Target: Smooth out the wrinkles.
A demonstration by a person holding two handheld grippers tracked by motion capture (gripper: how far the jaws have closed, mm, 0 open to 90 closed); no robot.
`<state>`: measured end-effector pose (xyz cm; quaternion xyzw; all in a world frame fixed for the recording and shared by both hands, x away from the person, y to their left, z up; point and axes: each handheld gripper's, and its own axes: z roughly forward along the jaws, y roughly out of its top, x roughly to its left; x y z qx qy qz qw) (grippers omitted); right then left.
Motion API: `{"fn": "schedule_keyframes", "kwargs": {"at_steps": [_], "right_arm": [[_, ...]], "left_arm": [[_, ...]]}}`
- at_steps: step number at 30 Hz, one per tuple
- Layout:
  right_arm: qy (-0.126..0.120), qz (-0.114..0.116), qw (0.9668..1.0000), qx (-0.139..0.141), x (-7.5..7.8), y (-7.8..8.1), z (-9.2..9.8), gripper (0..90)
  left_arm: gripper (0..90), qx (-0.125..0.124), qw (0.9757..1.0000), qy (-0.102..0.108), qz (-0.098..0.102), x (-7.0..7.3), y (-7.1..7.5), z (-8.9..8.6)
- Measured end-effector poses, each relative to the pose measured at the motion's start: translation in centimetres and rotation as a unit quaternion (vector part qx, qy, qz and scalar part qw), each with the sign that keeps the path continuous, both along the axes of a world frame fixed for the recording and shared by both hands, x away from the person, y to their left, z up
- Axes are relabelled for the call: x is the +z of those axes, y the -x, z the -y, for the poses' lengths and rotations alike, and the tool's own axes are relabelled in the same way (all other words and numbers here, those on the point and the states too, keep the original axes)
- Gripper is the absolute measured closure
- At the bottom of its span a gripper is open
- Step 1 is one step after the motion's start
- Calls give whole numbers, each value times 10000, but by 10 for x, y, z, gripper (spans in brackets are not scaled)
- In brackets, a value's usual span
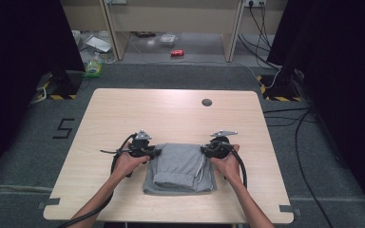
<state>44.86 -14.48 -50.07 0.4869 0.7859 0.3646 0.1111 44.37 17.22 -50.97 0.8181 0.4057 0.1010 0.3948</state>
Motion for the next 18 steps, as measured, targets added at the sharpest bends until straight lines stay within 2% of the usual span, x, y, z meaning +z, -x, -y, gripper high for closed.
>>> {"fn": "schedule_keyframes", "kwargs": {"at_steps": [3,6,9,16,17,18], "right_arm": [[-42,75,10000,-19,-1,-2,0,711],[-25,126,9999,-15,0,-4,-1,719],[-28,143,9999,-50,0,-8,-2,722],[5,193,9997,-118,2,-32,-10,727],[8,186,9997,-134,2,-36,-11,726],[5,190,9997,-160,2,-40,-12,726]], "left_arm": [[745,9,10000,-8,35,0,0,1],[761,27,9999,98,-22,0,-3,-1],[764,87,9998,156,8,-1,-8,-3],[766,241,9996,-53,113,2,-23,-2],[768,271,9994,-102,200,2,-27,-2],[768,302,9994,-74,170,2,-29,-2]]}}
